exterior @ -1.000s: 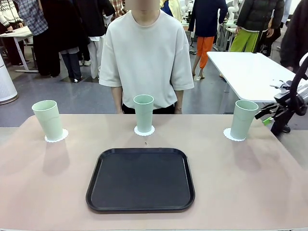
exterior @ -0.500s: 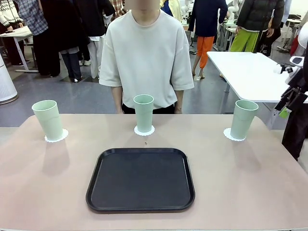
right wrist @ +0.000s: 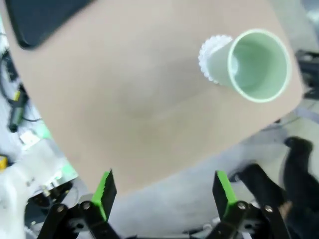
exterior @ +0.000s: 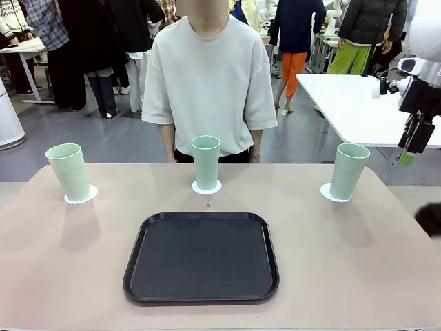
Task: Place coasters on the table and set cups on them.
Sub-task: Take one Reusable plastic cup from the Flat Tray and place it on a coaster set by the human.
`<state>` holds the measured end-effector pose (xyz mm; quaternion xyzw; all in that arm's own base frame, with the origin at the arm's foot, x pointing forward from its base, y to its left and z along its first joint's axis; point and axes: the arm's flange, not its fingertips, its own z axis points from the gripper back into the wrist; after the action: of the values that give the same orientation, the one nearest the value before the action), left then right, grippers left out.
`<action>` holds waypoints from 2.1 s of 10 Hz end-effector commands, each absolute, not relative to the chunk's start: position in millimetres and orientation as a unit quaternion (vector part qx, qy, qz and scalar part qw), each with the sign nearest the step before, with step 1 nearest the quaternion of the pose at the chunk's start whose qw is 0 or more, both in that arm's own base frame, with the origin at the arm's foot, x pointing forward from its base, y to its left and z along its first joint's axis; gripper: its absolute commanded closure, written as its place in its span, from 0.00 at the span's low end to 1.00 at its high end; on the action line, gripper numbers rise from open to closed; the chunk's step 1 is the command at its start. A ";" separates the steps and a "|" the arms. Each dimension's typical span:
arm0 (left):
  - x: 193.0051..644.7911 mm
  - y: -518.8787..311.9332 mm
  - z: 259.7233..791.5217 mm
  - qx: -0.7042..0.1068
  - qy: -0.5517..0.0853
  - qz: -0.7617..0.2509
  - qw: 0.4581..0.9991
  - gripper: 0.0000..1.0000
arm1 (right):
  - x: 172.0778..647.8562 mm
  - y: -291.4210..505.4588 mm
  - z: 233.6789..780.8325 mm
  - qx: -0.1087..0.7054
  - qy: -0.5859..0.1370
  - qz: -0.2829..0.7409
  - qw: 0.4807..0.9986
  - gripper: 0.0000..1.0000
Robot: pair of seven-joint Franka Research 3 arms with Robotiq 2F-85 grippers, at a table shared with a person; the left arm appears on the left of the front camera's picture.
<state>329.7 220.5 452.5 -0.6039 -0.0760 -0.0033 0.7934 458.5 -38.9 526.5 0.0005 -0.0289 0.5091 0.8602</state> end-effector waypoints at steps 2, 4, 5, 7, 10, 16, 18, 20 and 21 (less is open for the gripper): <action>327.9 220.9 454.5 -0.608 -0.080 -0.005 0.790 0.00 | 465.2 -42.6 523.0 0.023 -0.026 0.511 0.859 0.00; 327.9 220.9 454.5 -0.608 -0.080 -0.005 0.790 0.00 | 465.2 -42.6 523.0 0.023 -0.026 0.511 0.859 0.00; 327.9 220.9 454.5 -0.608 -0.080 -0.005 0.790 0.00 | 465.2 -42.6 523.0 0.023 -0.026 0.511 0.859 0.00; 327.9 220.9 454.5 -0.608 -0.080 -0.005 0.790 0.00 | 465.2 -42.6 523.0 0.023 -0.026 0.511 0.859 0.00; 327.9 220.9 454.5 -0.608 -0.080 -0.005 0.790 0.00 | 465.2 -42.6 523.0 0.023 -0.026 0.511 0.859 0.00; 327.9 220.9 454.5 -0.608 -0.080 -0.005 0.790 0.00 | 383.2 -50.4 517.8 0.091 -0.085 0.319 0.939 0.00; 327.9 220.9 454.5 -0.608 -0.080 -0.005 0.790 0.00 | 340.5 -78.2 540.6 0.202 -0.078 0.269 0.939 0.00; 327.9 220.9 454.5 -0.608 -0.080 -0.005 0.790 0.00 | 325.7 -136.2 568.0 0.383 -0.138 0.240 0.882 0.00; 327.9 220.9 454.5 -0.608 -0.080 -0.005 0.790 0.00 | 334.3 -169.4 570.0 0.450 -0.177 0.219 0.848 0.00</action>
<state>329.7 220.9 452.2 -0.6039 -0.0759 -0.0027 0.7934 306.9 -141.0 567.0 0.3542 -0.1299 0.2421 0.8939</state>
